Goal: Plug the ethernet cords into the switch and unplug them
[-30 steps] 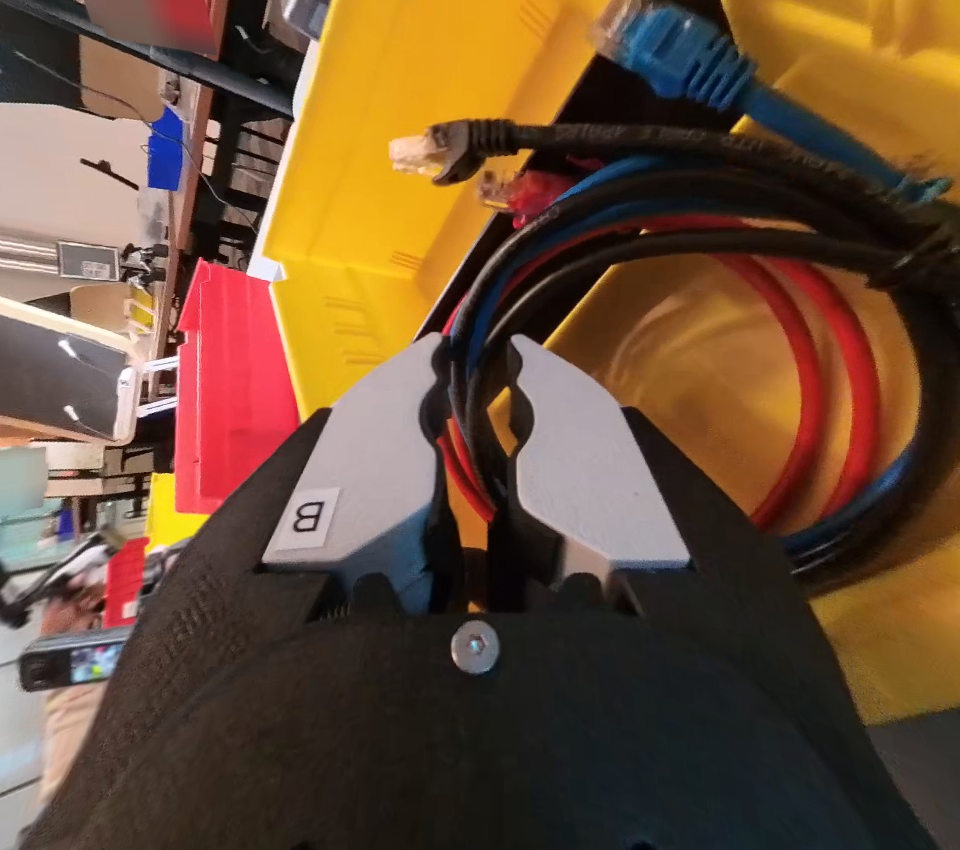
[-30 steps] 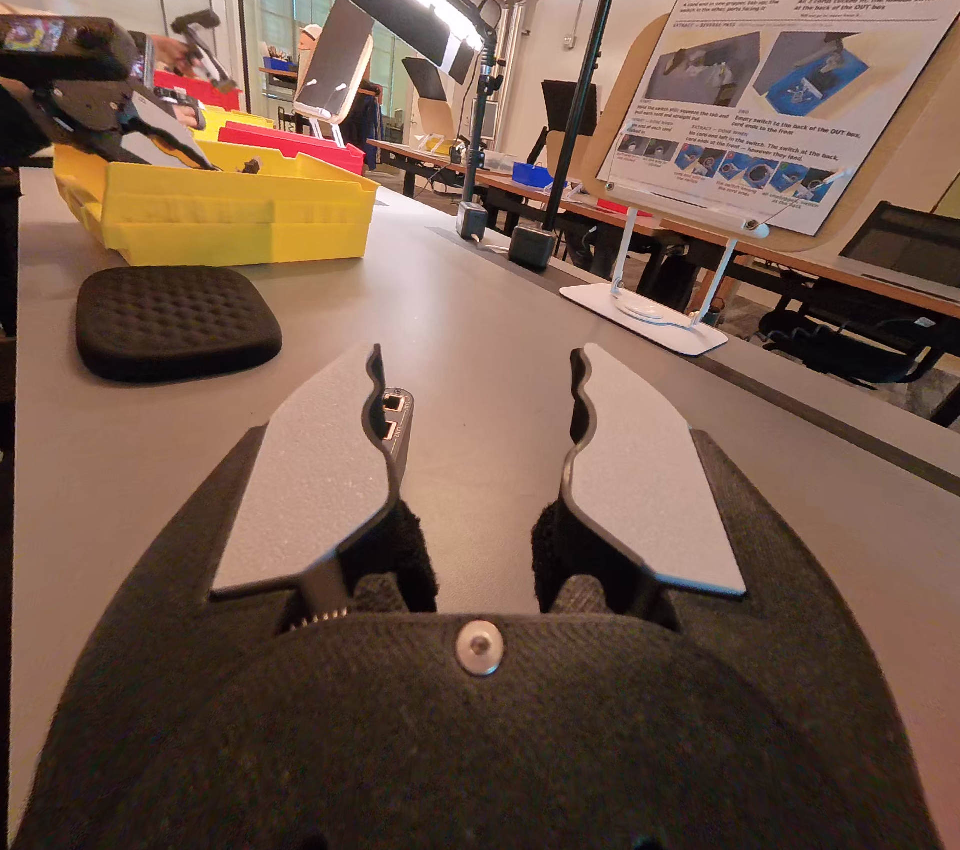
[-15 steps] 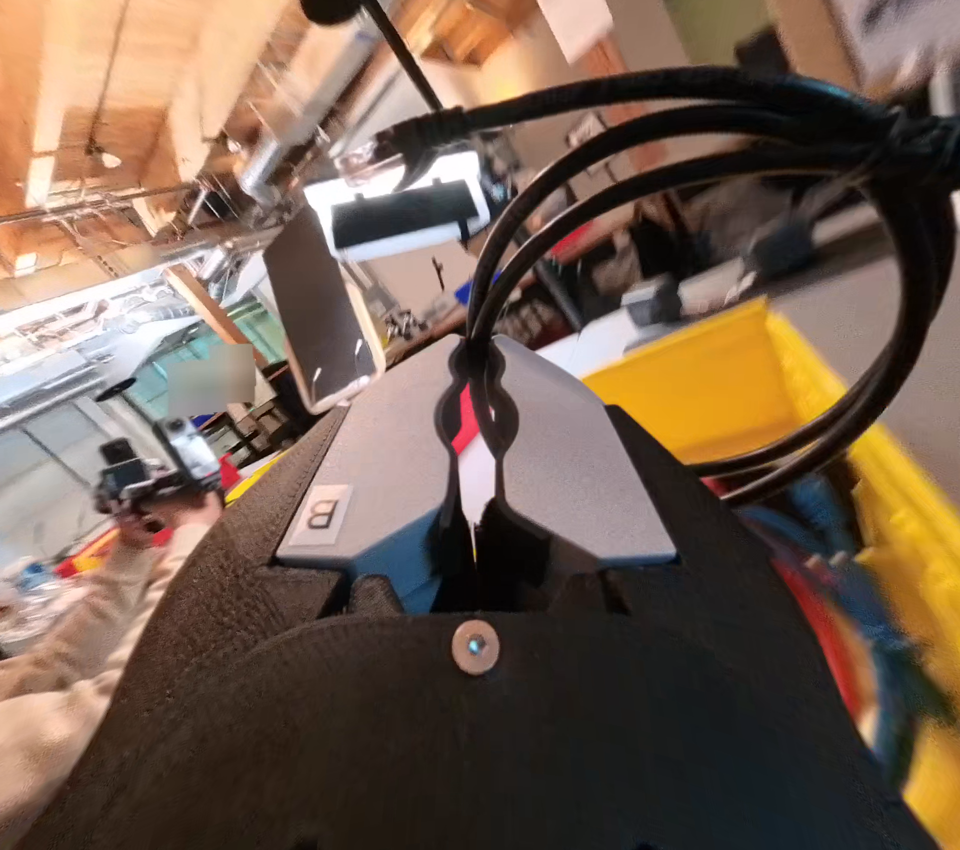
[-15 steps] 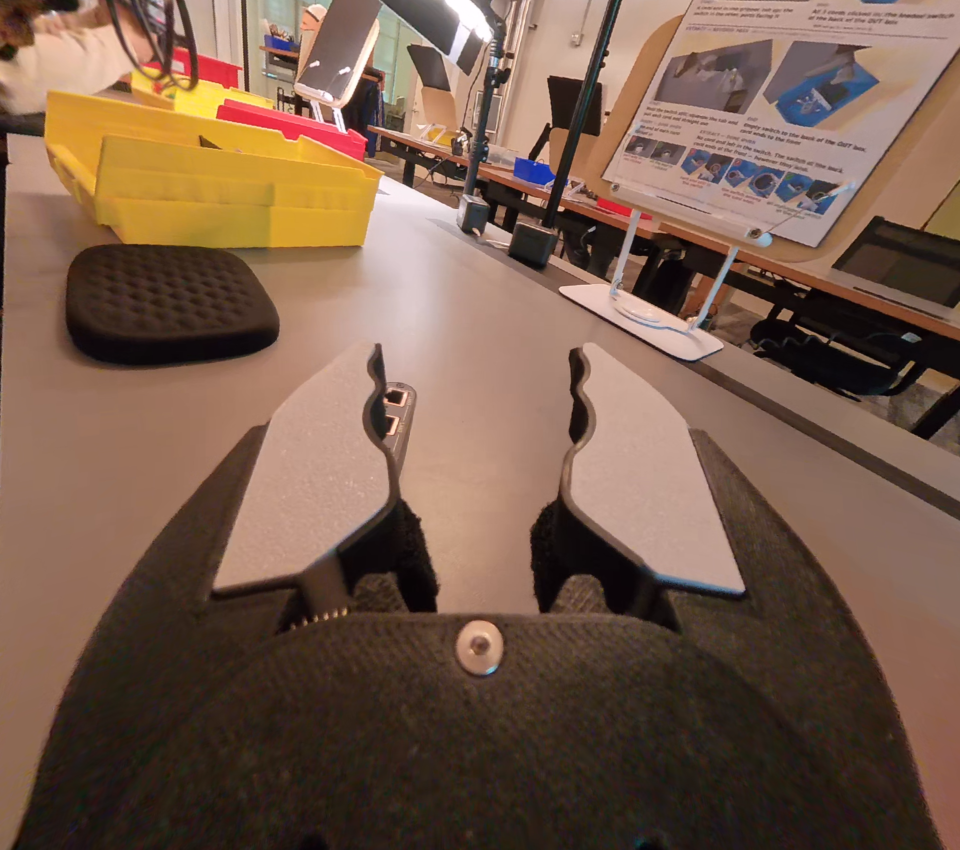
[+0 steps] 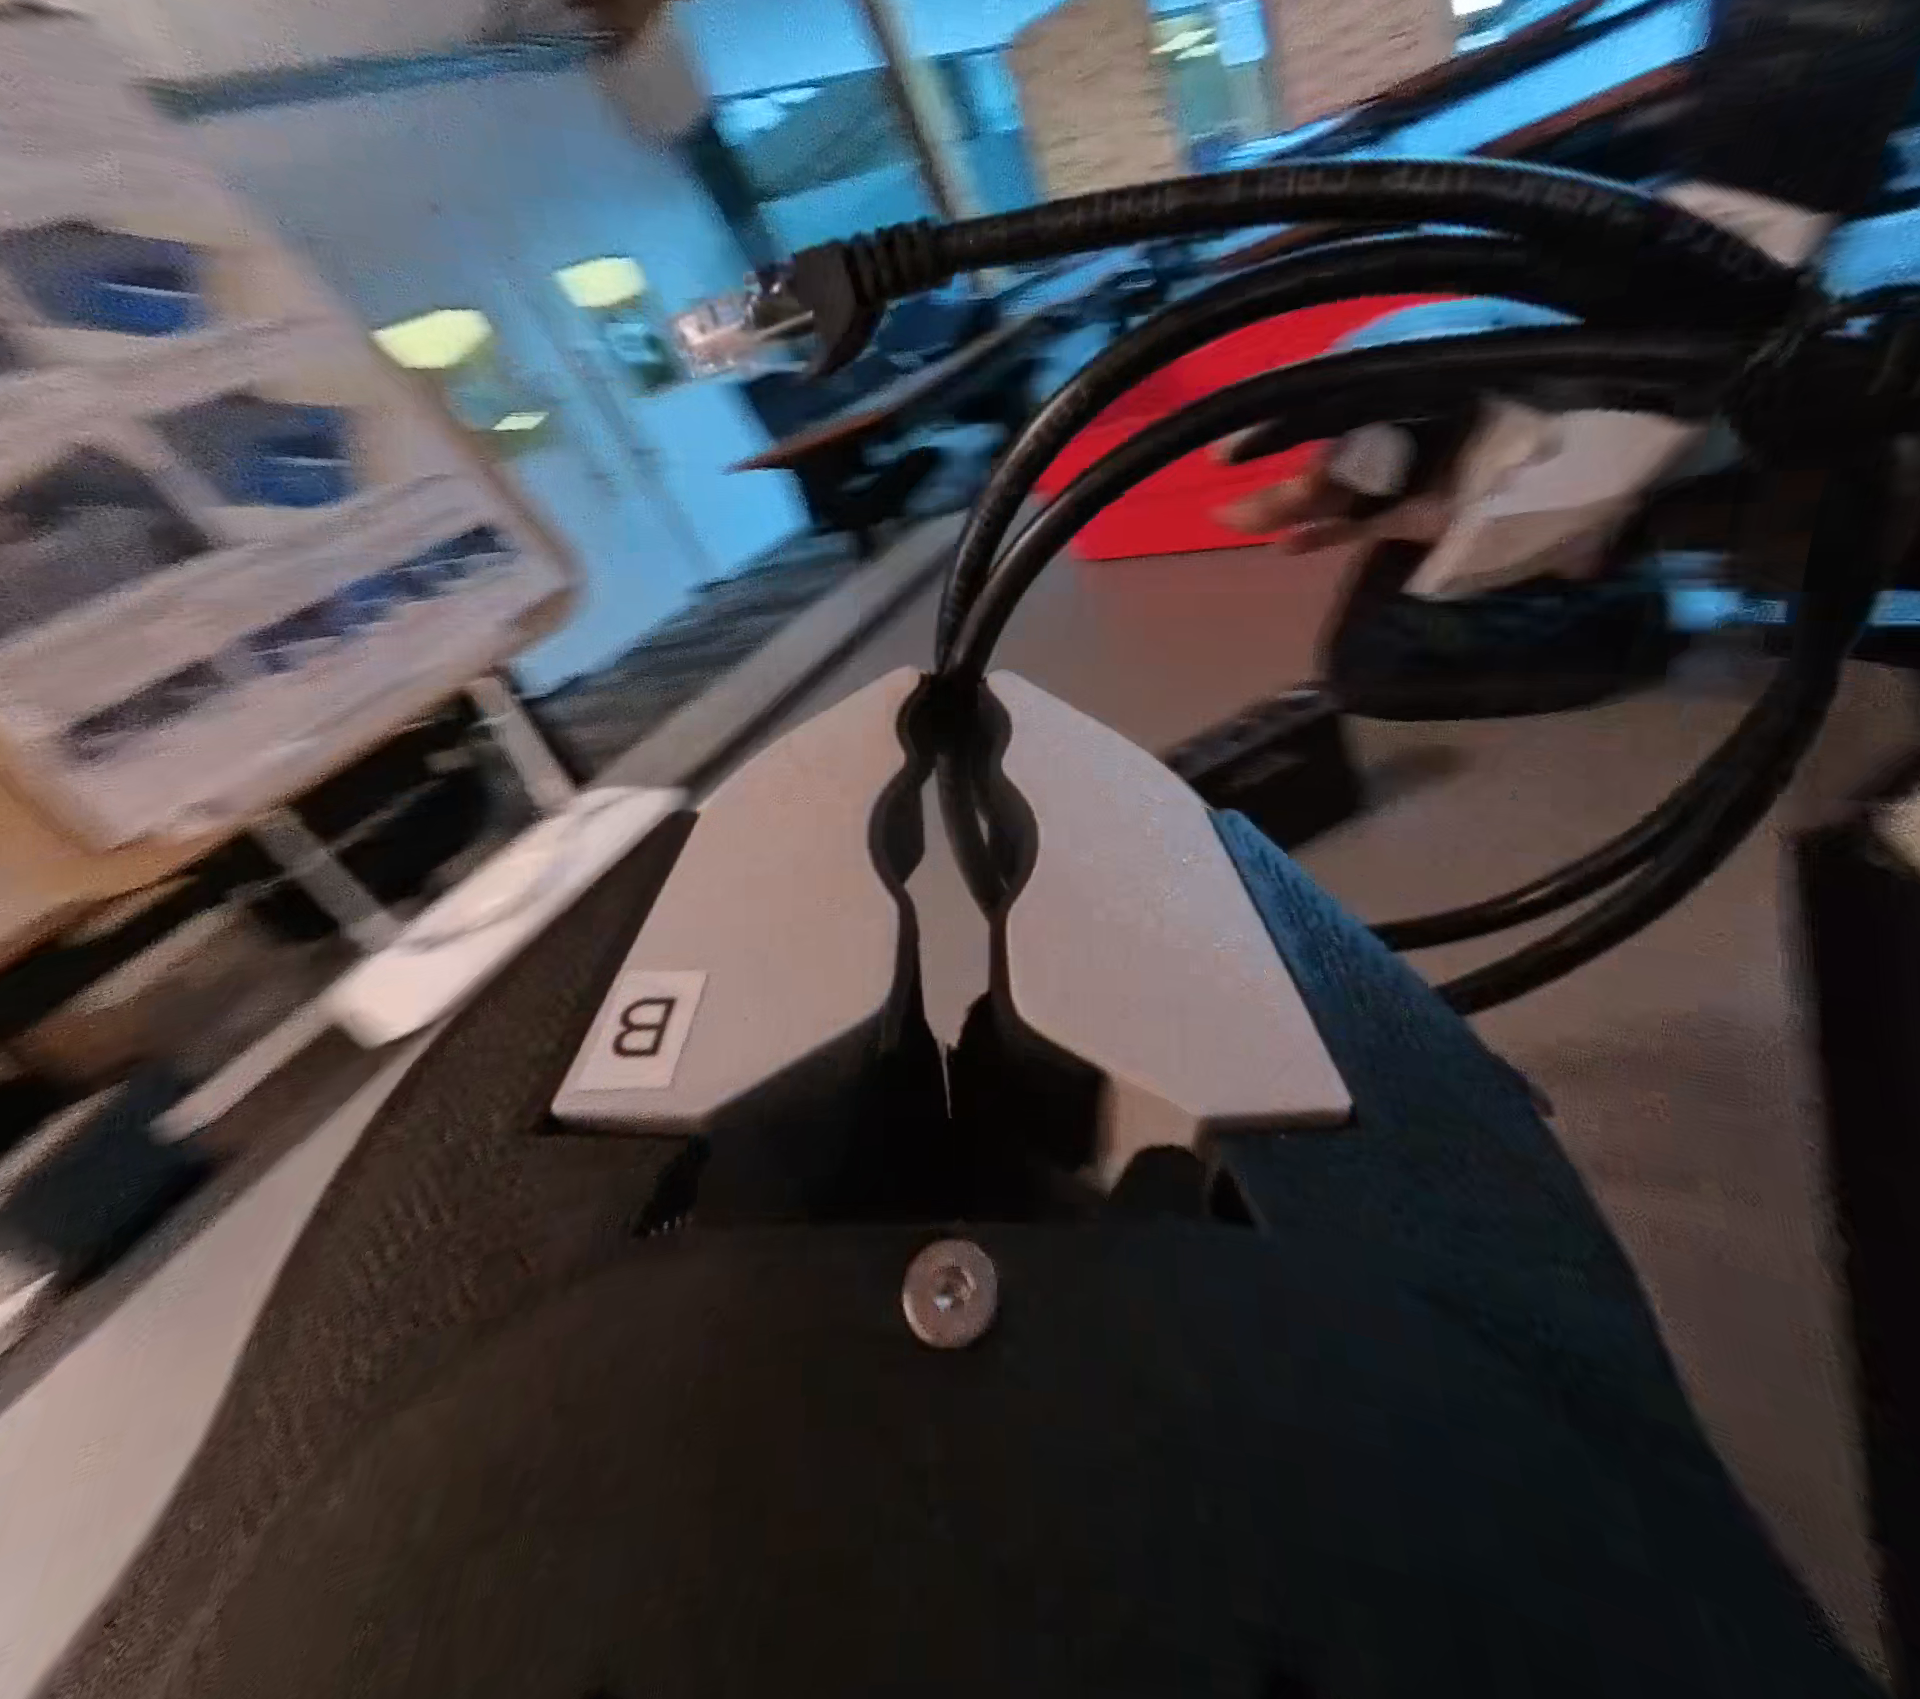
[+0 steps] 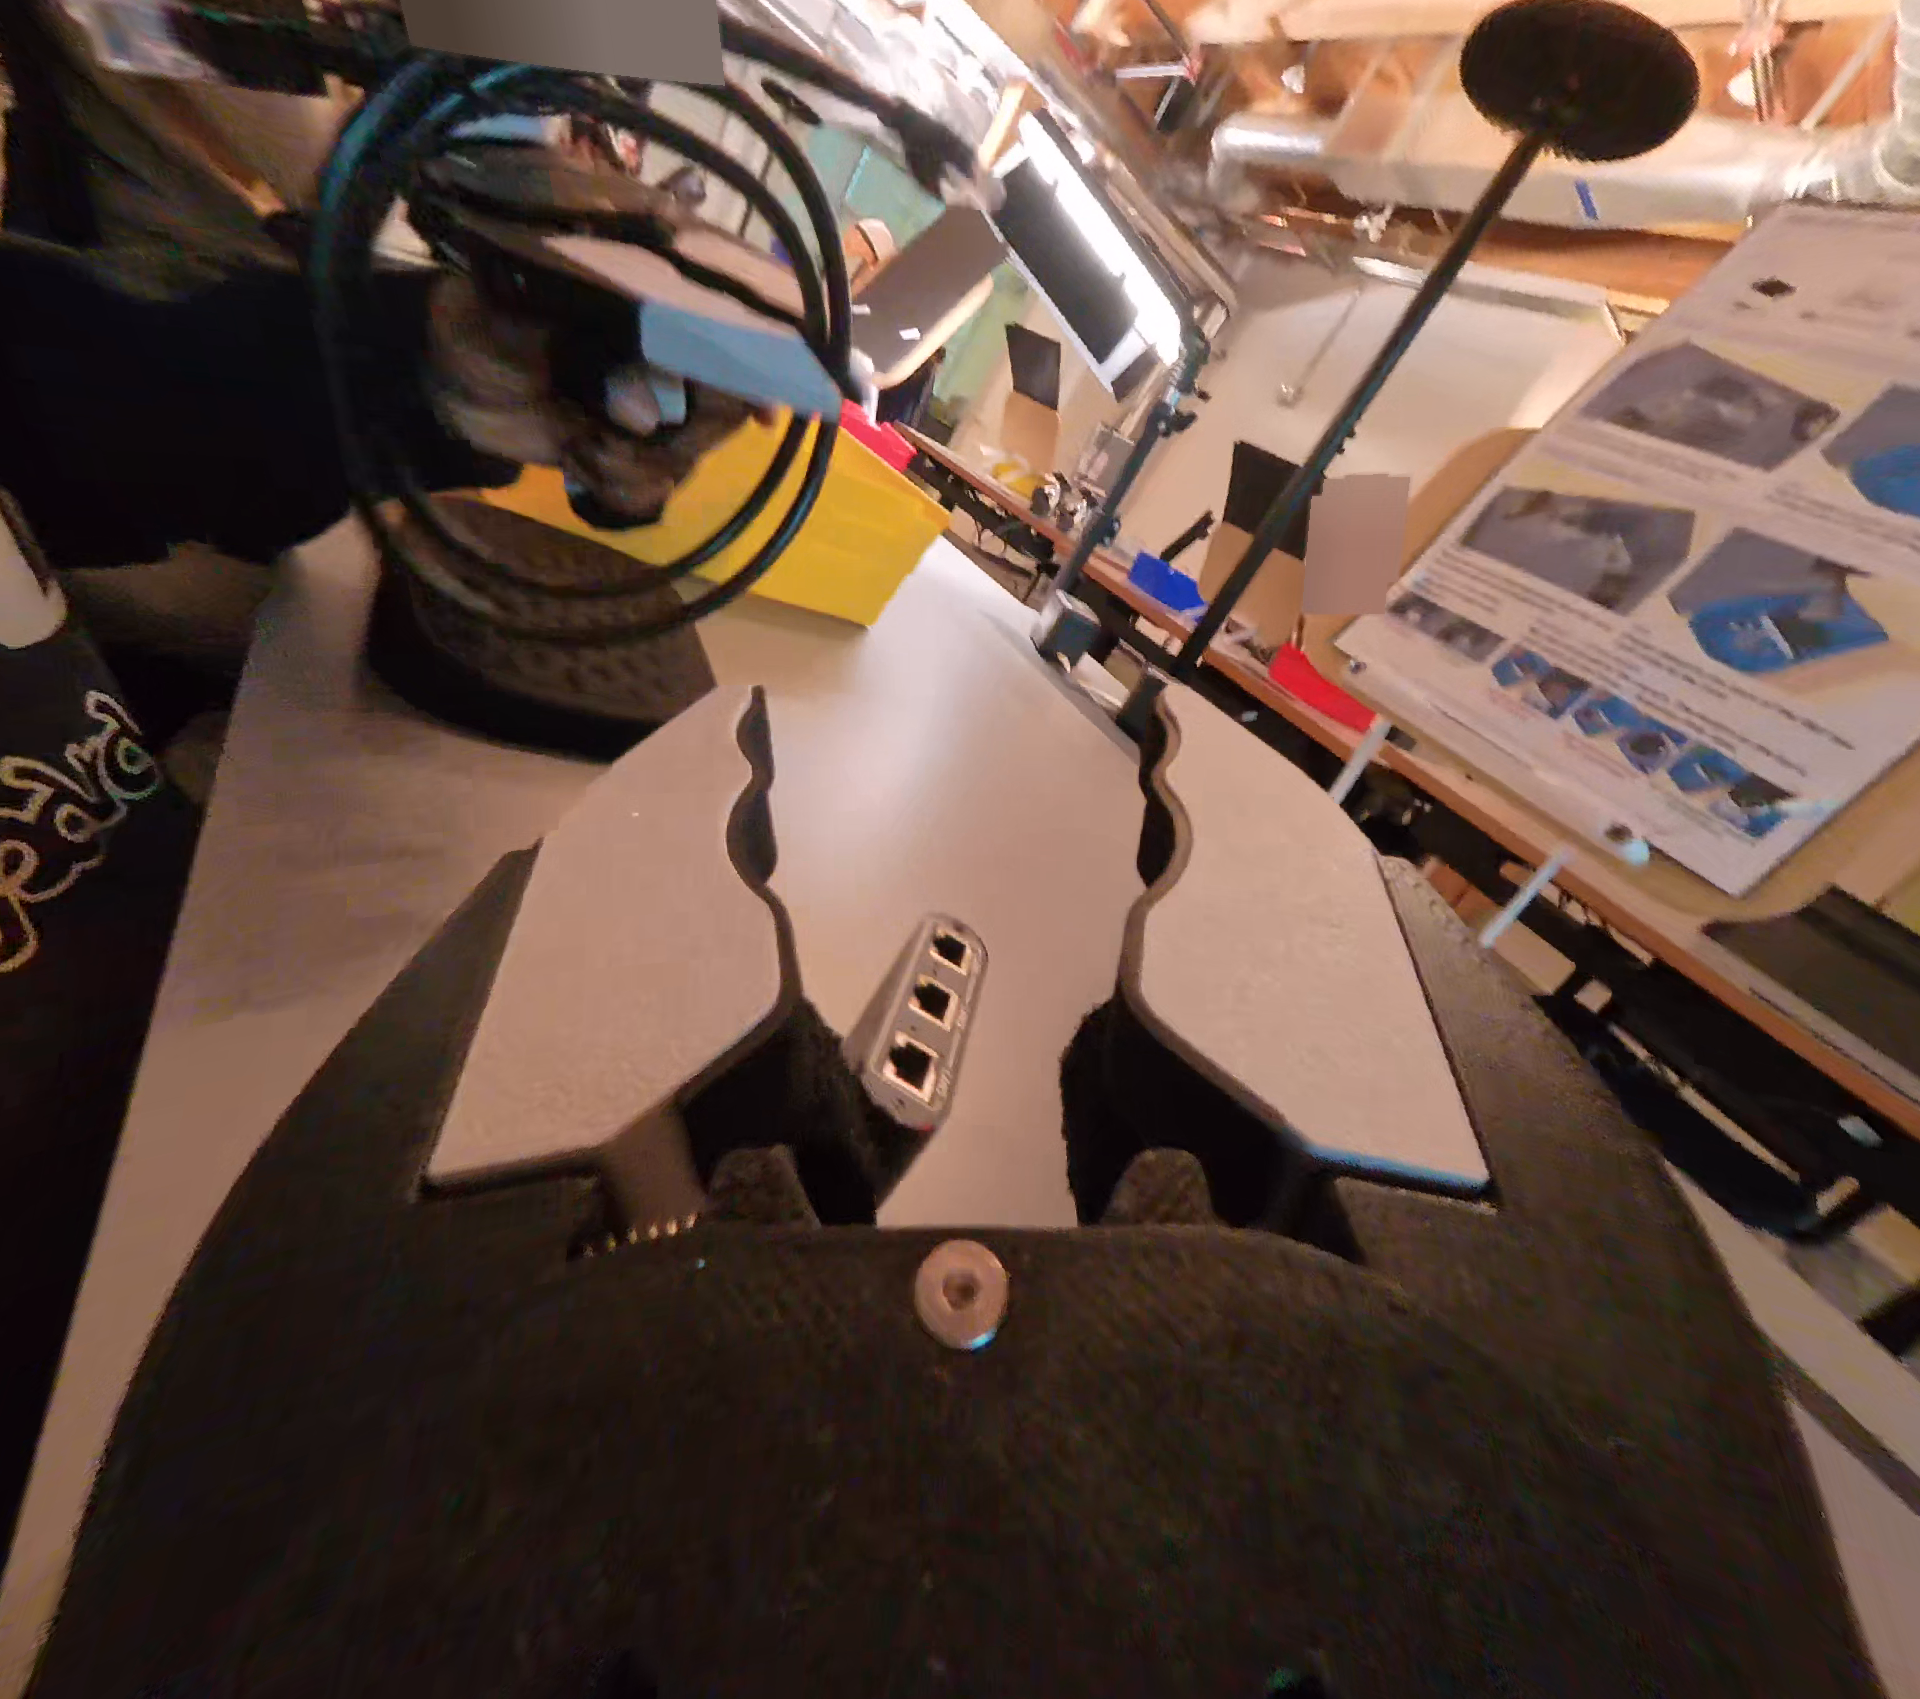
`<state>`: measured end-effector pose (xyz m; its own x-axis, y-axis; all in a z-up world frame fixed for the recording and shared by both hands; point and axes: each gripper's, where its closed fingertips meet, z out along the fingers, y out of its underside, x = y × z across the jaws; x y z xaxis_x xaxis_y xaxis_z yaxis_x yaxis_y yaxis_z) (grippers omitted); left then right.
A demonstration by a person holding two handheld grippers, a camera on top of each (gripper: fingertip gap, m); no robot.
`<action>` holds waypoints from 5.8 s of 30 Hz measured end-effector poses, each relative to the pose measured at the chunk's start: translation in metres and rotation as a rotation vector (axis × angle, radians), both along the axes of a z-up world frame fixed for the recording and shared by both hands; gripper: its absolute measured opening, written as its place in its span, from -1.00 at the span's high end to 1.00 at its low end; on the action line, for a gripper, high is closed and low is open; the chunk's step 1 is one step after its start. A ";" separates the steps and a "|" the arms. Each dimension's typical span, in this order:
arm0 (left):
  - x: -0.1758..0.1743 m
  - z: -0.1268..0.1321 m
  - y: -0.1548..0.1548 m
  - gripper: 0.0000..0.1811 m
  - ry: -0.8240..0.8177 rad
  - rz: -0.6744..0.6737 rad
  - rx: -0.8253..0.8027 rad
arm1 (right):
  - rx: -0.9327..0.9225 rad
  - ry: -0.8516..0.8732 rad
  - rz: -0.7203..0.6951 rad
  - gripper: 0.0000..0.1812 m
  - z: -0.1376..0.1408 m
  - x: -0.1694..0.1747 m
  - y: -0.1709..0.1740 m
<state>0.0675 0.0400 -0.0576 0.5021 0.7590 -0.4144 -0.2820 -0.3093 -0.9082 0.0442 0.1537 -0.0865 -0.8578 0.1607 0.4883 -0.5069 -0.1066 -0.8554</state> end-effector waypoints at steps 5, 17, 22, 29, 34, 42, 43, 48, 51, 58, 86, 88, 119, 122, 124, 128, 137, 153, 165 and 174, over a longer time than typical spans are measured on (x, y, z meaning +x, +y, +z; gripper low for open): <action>0.021 -0.028 0.054 0.93 -0.217 -0.425 -0.012 | -0.063 0.279 -0.034 0.30 0.020 0.020 -0.010; 0.058 -0.051 0.088 0.93 -0.419 -0.832 0.056 | 0.000 0.659 0.116 0.61 0.038 0.061 -0.033; 0.064 -0.052 0.092 0.93 -0.443 -0.872 0.057 | -0.047 0.722 0.077 0.84 0.040 0.068 -0.036; 0.041 -0.032 0.069 0.79 -0.315 -0.707 0.143 | 0.180 0.108 0.223 0.84 0.029 0.044 -0.035; 0.014 -0.016 0.037 0.65 -0.158 -0.494 0.232 | 0.325 -0.543 0.482 0.85 0.017 0.039 -0.032; 0.019 -0.034 0.071 0.55 -0.020 -0.497 0.022 | 0.602 -1.155 0.817 0.85 -0.004 0.065 -0.030; 0.026 -0.034 0.074 0.55 -0.007 -0.532 0.009 | 0.630 -1.174 0.840 0.85 -0.007 0.069 -0.030; 0.046 -0.037 0.083 0.67 0.031 -0.640 -0.035 | 0.728 -1.213 0.894 0.85 -0.019 0.083 -0.030; 0.051 -0.041 0.087 0.68 0.034 -0.669 -0.054 | 0.760 -1.211 0.877 0.85 -0.026 0.084 -0.030; 0.052 -0.053 0.091 0.87 0.014 -0.674 -0.110 | 0.795 -1.218 0.863 0.85 -0.034 0.083 -0.030; 0.040 -0.001 0.067 0.97 -0.201 -0.736 0.530 | 0.147 -0.134 0.391 0.88 0.020 0.067 -0.051; 0.040 -0.003 0.068 0.95 -0.219 -0.735 0.524 | 0.166 -0.131 0.389 0.88 0.019 0.067 -0.050; 0.035 -0.024 0.073 0.86 -0.348 -0.701 0.426 | 0.247 -0.206 0.389 0.86 0.008 0.058 -0.049; 0.035 -0.025 0.073 0.86 -0.348 -0.698 0.421 | 0.263 -0.246 0.408 0.87 0.007 0.059 -0.049; 0.034 -0.025 0.073 0.87 -0.360 -0.694 0.427 | 0.264 -0.246 0.396 0.85 0.008 0.056 -0.049; 0.025 -0.030 0.072 0.86 -0.401 -0.647 0.437 | 0.151 -0.248 0.358 0.47 0.028 0.055 -0.050; 0.020 -0.049 0.084 0.87 -0.495 -0.605 0.335 | 0.293 -0.283 0.250 0.94 0.027 0.051 -0.075; 0.024 -0.038 0.082 0.87 -0.531 -0.706 0.471 | 0.418 -0.374 0.350 0.54 0.017 0.011 -0.097; -0.006 0.011 -0.001 0.87 -0.252 -0.512 0.989 | 0.365 -0.363 0.013 0.06 -0.006 -0.049 -0.012; -0.009 0.002 0.009 0.87 -0.255 -0.440 0.865 | 0.804 -0.534 -0.086 0.20 -0.079 -0.029 -0.010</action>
<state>0.0580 0.0491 -0.0554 0.8074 0.4740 0.3513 0.0223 0.5705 -0.8210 0.0151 0.1436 -0.1652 -0.9994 0.0212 0.0288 -0.0090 0.6302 -0.7764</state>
